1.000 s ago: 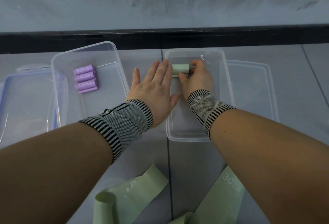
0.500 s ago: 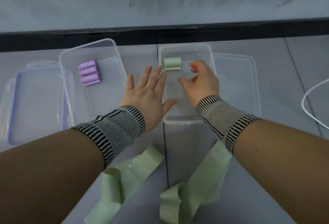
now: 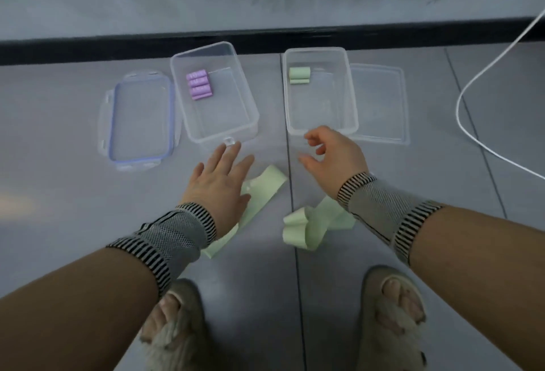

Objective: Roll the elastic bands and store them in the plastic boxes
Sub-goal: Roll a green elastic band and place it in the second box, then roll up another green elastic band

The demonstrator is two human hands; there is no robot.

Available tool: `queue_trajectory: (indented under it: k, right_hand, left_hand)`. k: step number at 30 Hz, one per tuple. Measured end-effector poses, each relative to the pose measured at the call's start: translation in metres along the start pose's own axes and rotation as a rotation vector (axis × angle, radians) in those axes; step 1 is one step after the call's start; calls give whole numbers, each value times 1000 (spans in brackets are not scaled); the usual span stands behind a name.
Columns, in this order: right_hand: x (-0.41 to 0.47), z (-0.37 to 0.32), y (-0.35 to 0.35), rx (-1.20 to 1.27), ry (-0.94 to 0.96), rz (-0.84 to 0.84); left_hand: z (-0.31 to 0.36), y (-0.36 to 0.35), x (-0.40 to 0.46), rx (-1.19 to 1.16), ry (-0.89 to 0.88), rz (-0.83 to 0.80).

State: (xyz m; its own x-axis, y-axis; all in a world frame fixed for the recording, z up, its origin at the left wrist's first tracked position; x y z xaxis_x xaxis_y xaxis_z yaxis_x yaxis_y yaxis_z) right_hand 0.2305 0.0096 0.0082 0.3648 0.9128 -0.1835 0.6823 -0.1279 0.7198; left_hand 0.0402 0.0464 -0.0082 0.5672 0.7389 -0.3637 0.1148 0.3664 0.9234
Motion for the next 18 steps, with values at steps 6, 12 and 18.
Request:
queue_trajectory:
  k: [6, 12, 18]
  right_hand:
    - [-36, 10, -73, -41, -77, -85]
    - [-9, 15, -119, -227, -55, -152]
    - [6, 29, -137, -208, -135, -207]
  left_hand:
    - [-54, -50, -63, -25, 105, -77]
    - [-113, -70, -43, -114, 271, -59]
    - [-87, -89, -31, -246, 230, 26]
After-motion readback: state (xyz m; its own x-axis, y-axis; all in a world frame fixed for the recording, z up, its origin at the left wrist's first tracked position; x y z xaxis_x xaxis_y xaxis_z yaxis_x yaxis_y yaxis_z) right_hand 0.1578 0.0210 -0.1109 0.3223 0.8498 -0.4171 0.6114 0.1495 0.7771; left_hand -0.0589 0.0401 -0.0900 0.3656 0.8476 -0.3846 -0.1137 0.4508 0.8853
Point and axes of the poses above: each hand's wrist, its own x-axis towards the middle knuckle, its own y-axis out of the back of the hand, z = x × y, the point moved 8 cm from there along x, towards the middle knuckle, and after that the axes turned 1 degree about x, right-handed, at the moved point
